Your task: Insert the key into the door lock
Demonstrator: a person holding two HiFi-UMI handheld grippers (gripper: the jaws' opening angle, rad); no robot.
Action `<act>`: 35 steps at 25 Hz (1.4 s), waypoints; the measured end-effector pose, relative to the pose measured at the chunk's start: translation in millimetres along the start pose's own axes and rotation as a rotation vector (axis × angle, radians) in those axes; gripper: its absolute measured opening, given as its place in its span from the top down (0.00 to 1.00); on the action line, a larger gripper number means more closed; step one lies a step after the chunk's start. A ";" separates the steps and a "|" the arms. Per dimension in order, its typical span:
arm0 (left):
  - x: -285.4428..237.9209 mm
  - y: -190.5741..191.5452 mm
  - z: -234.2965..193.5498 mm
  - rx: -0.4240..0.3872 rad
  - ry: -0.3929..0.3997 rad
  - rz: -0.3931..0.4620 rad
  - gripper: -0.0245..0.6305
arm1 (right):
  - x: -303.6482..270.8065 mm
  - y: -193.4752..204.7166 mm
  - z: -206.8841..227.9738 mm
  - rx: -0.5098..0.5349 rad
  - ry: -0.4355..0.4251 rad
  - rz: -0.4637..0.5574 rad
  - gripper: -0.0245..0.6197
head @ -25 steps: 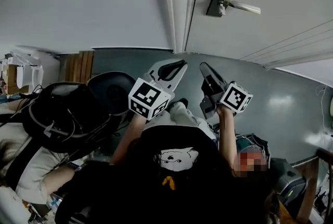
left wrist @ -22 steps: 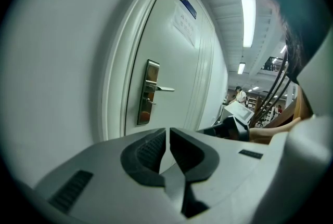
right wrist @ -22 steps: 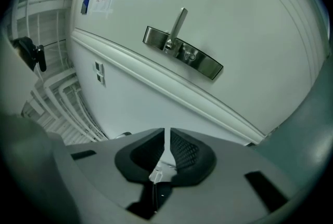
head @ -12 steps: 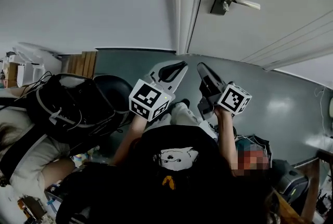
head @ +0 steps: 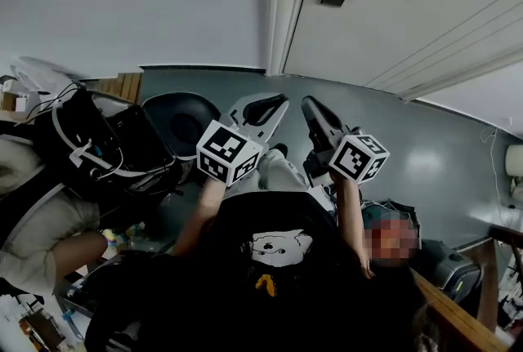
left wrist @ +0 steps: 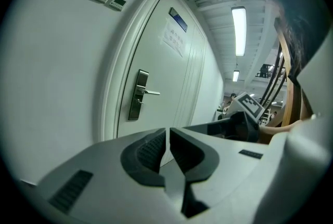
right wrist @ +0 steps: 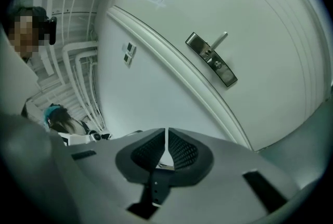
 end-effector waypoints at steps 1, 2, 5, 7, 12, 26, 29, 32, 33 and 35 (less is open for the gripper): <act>2.4 2.9 4.8 0.000 0.002 -0.001 0.92 | 5.1 3.5 -1.9 0.015 0.003 0.002 0.94; 4.8 6.0 10.1 0.001 0.004 -0.002 0.92 | 10.4 7.1 -3.9 0.028 0.005 0.004 0.94; 11.5 14.1 26.3 -0.002 0.017 -0.009 0.92 | 26.4 16.8 -10.3 0.043 0.004 0.014 0.93; 15.5 16.8 36.1 -0.007 0.025 -0.012 0.92 | 36.1 22.0 -14.5 0.044 0.000 0.020 0.94; 20.9 20.4 54.2 -0.021 0.039 -0.012 0.92 | 53.2 30.9 -18.8 0.056 -0.003 0.028 0.94; 38.7 27.1 82.6 -0.057 0.066 0.004 0.92 | 82.0 46.6 -28.0 0.055 -0.003 0.056 0.94; 43.5 27.0 83.1 -0.058 0.062 0.010 0.92 | 87.2 44.8 -24.1 0.074 0.018 0.061 0.94; 45.8 28.3 82.5 -0.056 0.062 0.004 0.92 | 92.0 38.4 -18.1 0.091 0.047 0.072 0.94; 45.8 28.9 82.0 -0.056 0.062 0.002 0.92 | 93.0 35.7 -15.6 0.086 0.053 0.075 0.94; 45.3 30.2 81.1 -0.055 0.065 0.000 0.92 | 94.5 29.9 -11.1 0.071 0.061 0.082 0.94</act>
Point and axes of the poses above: the fingertips, and each gripper's own axes: x backward along the fingers, z to its right, y out of its underside, the point moved 1 cm from there along x, backward along the fingers, and after that the axes turned 11 degrees about y, right-handed, at the moved point
